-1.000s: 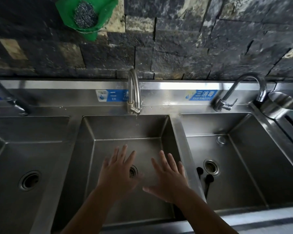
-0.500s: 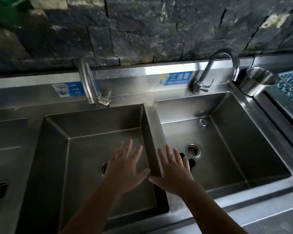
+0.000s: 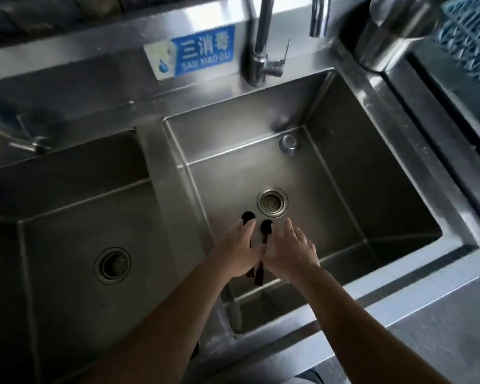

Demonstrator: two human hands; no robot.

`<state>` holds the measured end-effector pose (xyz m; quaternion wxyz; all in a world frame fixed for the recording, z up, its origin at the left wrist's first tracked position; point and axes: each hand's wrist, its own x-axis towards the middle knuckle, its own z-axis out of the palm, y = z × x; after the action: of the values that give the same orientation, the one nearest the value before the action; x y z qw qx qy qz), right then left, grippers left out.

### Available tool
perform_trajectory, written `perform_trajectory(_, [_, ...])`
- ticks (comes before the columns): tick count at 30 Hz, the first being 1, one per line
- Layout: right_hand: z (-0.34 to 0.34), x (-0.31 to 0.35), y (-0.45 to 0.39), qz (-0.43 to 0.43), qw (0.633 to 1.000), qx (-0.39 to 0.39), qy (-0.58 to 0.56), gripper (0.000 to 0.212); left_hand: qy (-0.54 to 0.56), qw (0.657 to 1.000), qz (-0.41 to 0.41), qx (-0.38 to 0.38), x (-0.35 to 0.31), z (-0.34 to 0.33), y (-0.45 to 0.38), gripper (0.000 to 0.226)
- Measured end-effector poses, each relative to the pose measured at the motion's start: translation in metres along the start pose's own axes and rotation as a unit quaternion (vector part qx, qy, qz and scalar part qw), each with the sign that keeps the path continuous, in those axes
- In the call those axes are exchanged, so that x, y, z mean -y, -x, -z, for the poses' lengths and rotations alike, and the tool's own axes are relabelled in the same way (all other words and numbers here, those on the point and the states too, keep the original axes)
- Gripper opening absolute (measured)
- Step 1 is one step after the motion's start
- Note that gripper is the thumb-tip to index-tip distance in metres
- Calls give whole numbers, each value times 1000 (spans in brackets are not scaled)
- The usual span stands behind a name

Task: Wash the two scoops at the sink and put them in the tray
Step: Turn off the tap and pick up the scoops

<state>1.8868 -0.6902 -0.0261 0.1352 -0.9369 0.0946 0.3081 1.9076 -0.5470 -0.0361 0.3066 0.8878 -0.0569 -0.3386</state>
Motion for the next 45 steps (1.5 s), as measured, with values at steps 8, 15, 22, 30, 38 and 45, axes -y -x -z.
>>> perform_trajectory(8, [-59, -43, -89, -69, 976, 164, -129, 67, 18, 984, 174, 29, 26, -79, -89, 47])
perform_trajectory(15, [-92, -55, -129, -171, 940, 144, -258, 54, 113, 954, 269, -66, 49, -114, -133, 42])
perform_trajectory(22, [-125, -61, -158, -201, 943, 106, -244, 36, 93, 946, 274, -145, 65, -132, -159, 30])
perform_trajectory(30, [-130, -55, -166, -123, 956, 97, -247, 19, 110, 962, 211, -131, 66, -124, -171, 18])
perform_trajectory(38, [-51, -44, -123, -94, 934, -8, -346, 17, 342, 912, 178, -140, 19, -61, -119, 17])
perform_trajectory(45, [15, -33, -22, -52, 865, -33, -498, 13, 507, 842, 162, -87, -20, 16, -3, 18])
